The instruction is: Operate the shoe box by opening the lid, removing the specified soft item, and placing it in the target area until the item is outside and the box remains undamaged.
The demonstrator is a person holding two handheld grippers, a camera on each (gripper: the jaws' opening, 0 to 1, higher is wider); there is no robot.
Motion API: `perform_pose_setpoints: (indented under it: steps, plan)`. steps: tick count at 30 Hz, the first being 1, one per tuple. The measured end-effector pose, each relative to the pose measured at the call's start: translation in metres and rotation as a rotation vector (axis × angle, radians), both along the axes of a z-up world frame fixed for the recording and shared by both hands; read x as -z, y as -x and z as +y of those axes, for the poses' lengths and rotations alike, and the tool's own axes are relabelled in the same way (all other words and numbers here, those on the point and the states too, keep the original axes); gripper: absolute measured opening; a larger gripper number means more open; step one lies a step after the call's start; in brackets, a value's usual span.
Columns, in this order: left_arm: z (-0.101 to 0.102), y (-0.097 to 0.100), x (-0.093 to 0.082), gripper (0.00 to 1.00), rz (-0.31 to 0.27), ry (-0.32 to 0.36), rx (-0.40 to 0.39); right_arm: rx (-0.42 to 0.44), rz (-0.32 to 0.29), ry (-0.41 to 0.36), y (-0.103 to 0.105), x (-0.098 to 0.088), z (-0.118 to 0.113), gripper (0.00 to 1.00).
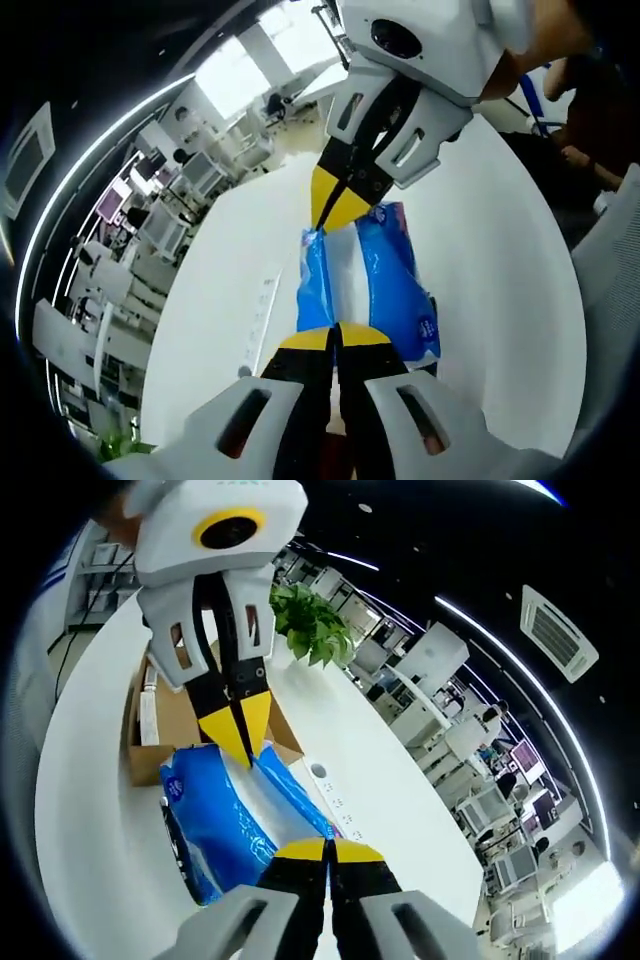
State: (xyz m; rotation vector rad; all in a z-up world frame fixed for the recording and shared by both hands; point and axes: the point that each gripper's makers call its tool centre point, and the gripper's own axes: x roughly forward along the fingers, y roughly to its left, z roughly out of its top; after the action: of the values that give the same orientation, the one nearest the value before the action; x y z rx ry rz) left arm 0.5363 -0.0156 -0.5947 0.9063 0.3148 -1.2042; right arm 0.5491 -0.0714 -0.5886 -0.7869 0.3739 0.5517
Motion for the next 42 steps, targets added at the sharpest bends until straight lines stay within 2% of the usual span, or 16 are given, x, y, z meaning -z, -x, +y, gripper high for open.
perform_pose_setpoints:
  steps: [8,16,32,42]
  plan:
    - [-0.023,0.002,0.005,0.0,0.01,0.008,0.023,0.007,-0.03,0.04,0.008,0.002,-0.02,0.0]
    - [-0.045,0.005,0.017,0.0,0.032,0.011,0.048,0.025,-0.027,0.069,0.011,0.013,-0.04,0.0]
    - [-0.077,0.002,0.04,0.0,0.075,0.018,0.08,0.091,-0.021,0.063,0.01,0.035,-0.072,0.0]
    - [-0.094,0.007,0.059,0.0,0.093,-0.008,0.129,0.134,0.008,0.02,0.016,0.06,-0.093,0.0]
